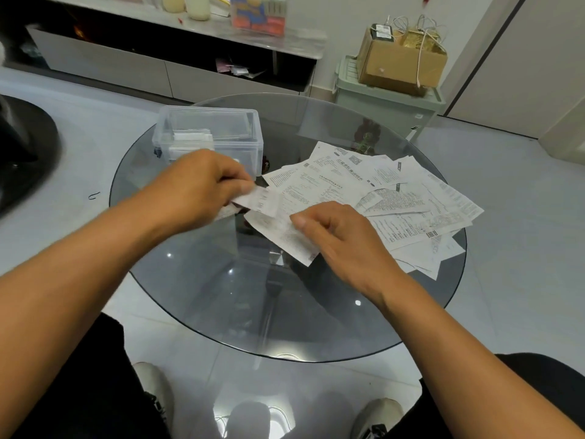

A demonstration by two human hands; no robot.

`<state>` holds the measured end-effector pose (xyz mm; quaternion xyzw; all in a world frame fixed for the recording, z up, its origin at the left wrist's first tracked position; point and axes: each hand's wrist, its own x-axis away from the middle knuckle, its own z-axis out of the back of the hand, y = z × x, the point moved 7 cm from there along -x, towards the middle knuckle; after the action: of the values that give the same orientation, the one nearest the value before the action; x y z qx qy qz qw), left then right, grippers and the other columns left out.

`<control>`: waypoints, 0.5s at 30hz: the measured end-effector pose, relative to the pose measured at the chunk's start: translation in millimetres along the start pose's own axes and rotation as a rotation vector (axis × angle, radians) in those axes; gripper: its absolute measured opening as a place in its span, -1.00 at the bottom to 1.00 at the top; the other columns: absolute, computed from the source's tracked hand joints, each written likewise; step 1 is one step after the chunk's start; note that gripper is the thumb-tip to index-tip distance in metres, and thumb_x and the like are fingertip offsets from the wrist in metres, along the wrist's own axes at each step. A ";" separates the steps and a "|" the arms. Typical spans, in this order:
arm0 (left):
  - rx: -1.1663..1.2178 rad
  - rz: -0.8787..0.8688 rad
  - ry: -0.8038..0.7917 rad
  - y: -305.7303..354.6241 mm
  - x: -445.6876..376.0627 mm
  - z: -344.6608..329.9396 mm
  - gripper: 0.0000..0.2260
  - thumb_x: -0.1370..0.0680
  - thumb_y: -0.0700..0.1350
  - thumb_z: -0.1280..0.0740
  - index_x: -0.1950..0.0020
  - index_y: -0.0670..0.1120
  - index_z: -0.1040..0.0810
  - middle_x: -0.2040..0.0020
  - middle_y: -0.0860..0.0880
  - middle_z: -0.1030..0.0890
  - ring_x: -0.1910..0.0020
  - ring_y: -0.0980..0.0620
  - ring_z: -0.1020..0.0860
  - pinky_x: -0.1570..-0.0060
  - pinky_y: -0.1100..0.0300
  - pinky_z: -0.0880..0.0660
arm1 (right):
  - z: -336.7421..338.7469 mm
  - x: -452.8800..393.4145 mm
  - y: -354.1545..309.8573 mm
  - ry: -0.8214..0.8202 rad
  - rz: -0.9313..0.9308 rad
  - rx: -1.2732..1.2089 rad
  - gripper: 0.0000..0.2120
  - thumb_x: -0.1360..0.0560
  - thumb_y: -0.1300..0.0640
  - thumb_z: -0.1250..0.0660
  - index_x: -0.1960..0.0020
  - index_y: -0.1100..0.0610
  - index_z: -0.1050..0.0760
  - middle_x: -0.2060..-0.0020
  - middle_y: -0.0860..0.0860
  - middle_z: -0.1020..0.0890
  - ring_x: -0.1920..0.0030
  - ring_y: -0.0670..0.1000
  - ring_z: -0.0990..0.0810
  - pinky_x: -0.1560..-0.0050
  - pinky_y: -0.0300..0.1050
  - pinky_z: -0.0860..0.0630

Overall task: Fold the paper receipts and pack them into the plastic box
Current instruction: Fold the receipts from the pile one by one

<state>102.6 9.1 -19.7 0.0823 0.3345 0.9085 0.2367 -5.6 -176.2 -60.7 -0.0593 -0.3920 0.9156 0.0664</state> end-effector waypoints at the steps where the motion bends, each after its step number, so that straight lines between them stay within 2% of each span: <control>1: -0.027 0.039 0.025 -10.2 -1.2 8.8 -0.90 -0.62 -0.04 -0.37 0.05 0.04 -0.68 0.28 0.16 -0.57 0.35 0.23 -0.50 0.33 0.32 -0.33 | -3.1 2.6 -1.3 -0.048 0.016 0.107 -0.59 -0.51 -0.32 -0.36 -0.24 -0.13 -0.61 -0.17 -0.17 -0.62 -0.19 -0.05 -0.53 -0.23 0.02 -0.47; 3: -0.104 0.113 0.044 -28.4 -1.7 19.6 -0.90 -0.61 -0.06 -0.39 0.08 0.03 -0.67 0.19 0.10 -0.62 0.26 0.18 -0.50 0.29 0.26 -0.35 | -9.3 7.5 -4.9 -0.149 0.032 0.336 -0.31 -0.39 -0.45 -0.38 -0.45 -0.22 -0.42 -0.40 -0.21 -0.45 -0.37 -0.06 -0.36 -0.38 0.02 -0.32; 4: -0.160 0.143 0.044 -35.6 -1.4 21.7 -0.90 -0.60 -0.08 -0.41 0.11 0.02 -0.67 0.18 0.06 -0.64 0.23 0.13 -0.51 0.29 0.22 -0.37 | -11.0 8.6 -7.6 -0.163 0.054 0.428 -0.25 -0.40 -0.46 -0.36 -0.51 -0.22 -0.35 -0.44 -0.19 -0.41 -0.41 -0.03 -0.33 -0.41 0.04 -0.30; 5: -0.221 0.164 0.043 -43.2 -3.3 21.7 -0.90 -0.58 -0.09 -0.43 0.14 0.00 -0.68 0.18 0.03 -0.64 0.22 0.07 -0.53 0.29 0.18 -0.38 | -11.2 8.7 -10.9 -0.155 0.082 0.490 -0.27 -0.44 -0.44 -0.33 -0.53 -0.20 -0.32 -0.45 -0.16 -0.42 -0.41 0.01 -0.35 -0.40 0.06 -0.31; 7: -0.339 0.176 0.086 -52.5 -5.0 22.9 -0.90 -0.54 -0.11 -0.47 0.18 0.00 -0.65 0.20 -0.01 -0.65 0.21 -0.04 -0.56 0.24 0.12 -0.40 | -10.1 7.1 -15.4 -0.107 0.153 0.610 -0.45 -0.54 -0.33 -0.25 -0.46 -0.13 -0.42 -0.33 -0.10 -0.56 -0.28 0.08 -0.48 -0.28 0.09 -0.41; 9: -0.399 0.142 0.154 -54.4 -6.7 23.5 -0.88 -0.50 -0.15 -0.50 0.19 -0.01 -0.61 0.16 -0.04 -0.64 0.17 -0.12 -0.57 0.19 0.09 -0.42 | -11.4 6.6 -20.4 -0.081 0.221 0.715 -0.63 -0.57 -0.22 -0.18 -0.21 -0.03 -0.55 -0.07 -0.06 -0.65 -0.05 0.10 -0.57 -0.05 0.07 -0.50; 11: -0.390 0.078 0.167 -51.0 -7.7 16.4 -0.86 -0.49 -0.22 -0.48 0.16 -0.03 -0.57 0.12 -0.08 -0.61 0.14 -0.16 -0.56 0.17 0.07 -0.45 | -12.3 7.5 -20.2 -0.069 0.253 0.740 -0.73 -0.59 -0.11 -0.16 -0.01 0.04 -0.53 0.10 -0.04 -0.62 0.09 0.11 -0.56 0.11 0.04 -0.49; 13: -0.374 -0.002 0.131 -44.6 -6.5 1.8 -0.82 -0.52 -0.27 -0.40 0.15 0.00 -0.52 0.11 -0.09 -0.61 0.12 -0.17 -0.56 0.16 0.07 -0.46 | -9.5 9.4 -19.9 -0.078 0.255 0.698 -0.71 -0.59 -0.13 -0.18 -0.08 0.03 -0.56 0.03 -0.03 -0.65 0.04 0.10 -0.57 0.08 0.03 -0.52; 15: -0.409 -0.069 0.121 -36.6 -2.6 -11.6 -0.88 -0.56 -0.22 -0.36 0.12 -0.02 -0.53 0.10 -0.10 -0.59 0.12 -0.17 -0.55 0.18 0.06 -0.43 | -4.0 11.1 -19.6 -0.120 0.196 0.587 -0.53 -0.57 -0.29 -0.22 -0.34 -0.06 -0.52 -0.18 -0.07 -0.66 -0.13 0.07 -0.58 -0.06 0.02 -0.55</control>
<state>115.0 25.6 -52.2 -0.0335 0.1593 0.9521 0.2590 -14.4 -158.0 -49.8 -0.0210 -0.1064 0.9936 -0.0313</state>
